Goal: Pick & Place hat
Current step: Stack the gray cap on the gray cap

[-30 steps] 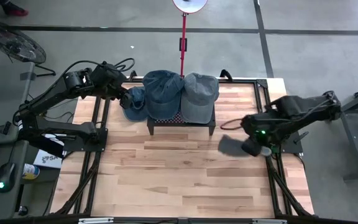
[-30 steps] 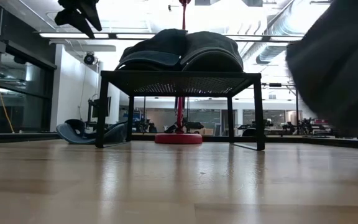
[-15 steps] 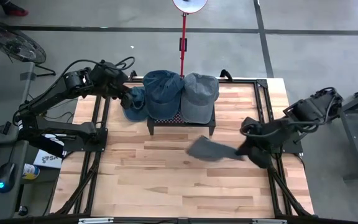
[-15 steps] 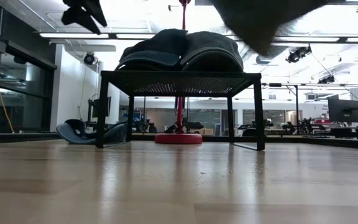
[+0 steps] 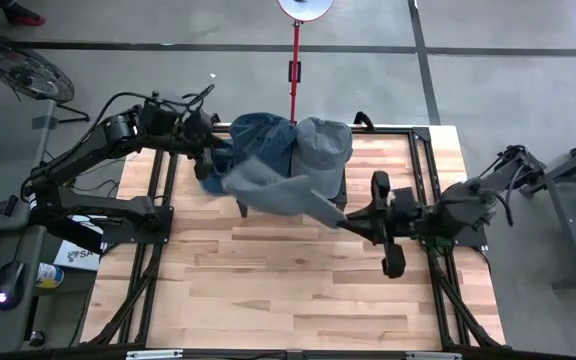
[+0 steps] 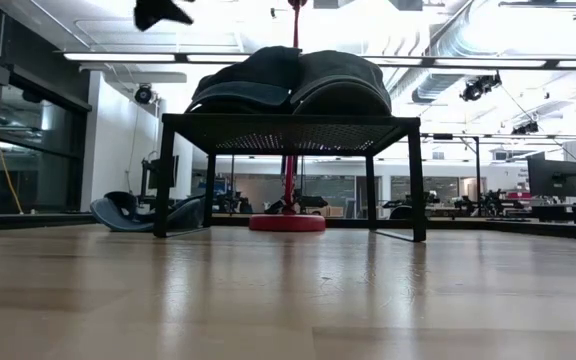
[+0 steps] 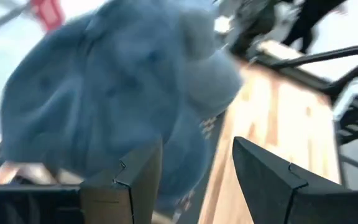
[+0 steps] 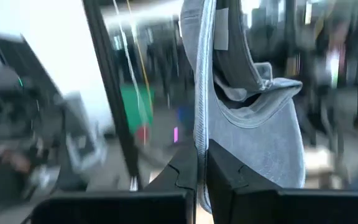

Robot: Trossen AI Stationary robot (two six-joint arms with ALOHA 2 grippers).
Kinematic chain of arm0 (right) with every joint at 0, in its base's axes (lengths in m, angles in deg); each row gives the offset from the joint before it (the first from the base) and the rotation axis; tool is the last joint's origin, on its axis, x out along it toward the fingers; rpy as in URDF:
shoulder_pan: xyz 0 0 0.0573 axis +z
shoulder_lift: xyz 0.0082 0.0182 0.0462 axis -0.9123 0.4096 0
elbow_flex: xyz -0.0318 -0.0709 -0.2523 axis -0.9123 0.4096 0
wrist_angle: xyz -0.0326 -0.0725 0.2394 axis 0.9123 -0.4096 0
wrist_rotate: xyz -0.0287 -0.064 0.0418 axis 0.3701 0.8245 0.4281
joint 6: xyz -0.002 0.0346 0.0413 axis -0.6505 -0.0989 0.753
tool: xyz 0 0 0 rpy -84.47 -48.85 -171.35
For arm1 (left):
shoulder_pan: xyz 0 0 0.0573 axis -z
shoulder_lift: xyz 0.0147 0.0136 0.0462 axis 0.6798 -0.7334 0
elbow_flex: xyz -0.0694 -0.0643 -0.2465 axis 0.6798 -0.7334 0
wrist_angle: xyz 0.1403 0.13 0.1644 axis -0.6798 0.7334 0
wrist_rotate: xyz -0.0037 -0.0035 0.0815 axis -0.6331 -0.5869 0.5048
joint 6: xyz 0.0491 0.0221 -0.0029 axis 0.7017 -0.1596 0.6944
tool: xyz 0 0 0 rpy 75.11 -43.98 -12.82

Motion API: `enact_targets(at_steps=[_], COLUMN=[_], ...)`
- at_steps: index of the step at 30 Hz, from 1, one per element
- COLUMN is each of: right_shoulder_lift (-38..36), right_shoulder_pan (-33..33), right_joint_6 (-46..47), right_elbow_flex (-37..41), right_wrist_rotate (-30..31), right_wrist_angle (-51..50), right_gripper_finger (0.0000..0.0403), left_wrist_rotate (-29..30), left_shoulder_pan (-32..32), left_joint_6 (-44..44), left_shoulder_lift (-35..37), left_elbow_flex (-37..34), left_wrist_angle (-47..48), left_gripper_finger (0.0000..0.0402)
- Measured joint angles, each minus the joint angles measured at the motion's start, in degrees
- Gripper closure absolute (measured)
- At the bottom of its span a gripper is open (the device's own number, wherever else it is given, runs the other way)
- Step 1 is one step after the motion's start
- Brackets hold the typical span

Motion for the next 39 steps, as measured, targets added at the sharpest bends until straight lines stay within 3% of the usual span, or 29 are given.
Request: enact_targets(at_steps=[5, 11, 16, 29, 35, 39], right_shoulder_lift=[0.00, 0.00, 0.00, 0.00, 0.00, 0.23], right_shoulder_pan=[-1.17, -4.49, -7.97, -16.87, -20.07, -21.83], right_joint_6=[-15.66, -20.28, -19.37, -12.22, -8.33, -6.16], right_elbow_flex=[5.99, 9.93, 10.11, 10.09, 10.09, 10.09], right_wrist_rotate=[-4.73, -17.26, -24.56, -45.29, -51.16, -51.89], right_wrist_angle=[25.77, 39.25, 40.06, 43.67, 43.74, 43.29], right_gripper_finger=[0.0398, 0.0398, 0.0398, 0.0398, 0.0398, 0.0398], left_wrist_rotate=[-6.56, -13.58, -19.93, -22.60, -21.85, -21.63], left_shoulder_pan=[-0.01, 0.03, 3.35, 14.70, 17.43, 17.75], left_joint_6=[0.37, -5.87, -10.56, -13.78, -17.59, -19.95], left_shoulder_lift=[0.00, -0.76, -4.27, -15.64, -19.73, -20.96], left_elbow_flex=[0.00, 0.07, 0.07, 0.04, 0.04, 0.04], left_wrist_angle=[-11.87, -33.35, -49.60, -73.57, -83.45, -88.10], left_gripper_finger=[0.0207, 0.0207, 0.0207, 0.0207, 0.0207, 0.0207])
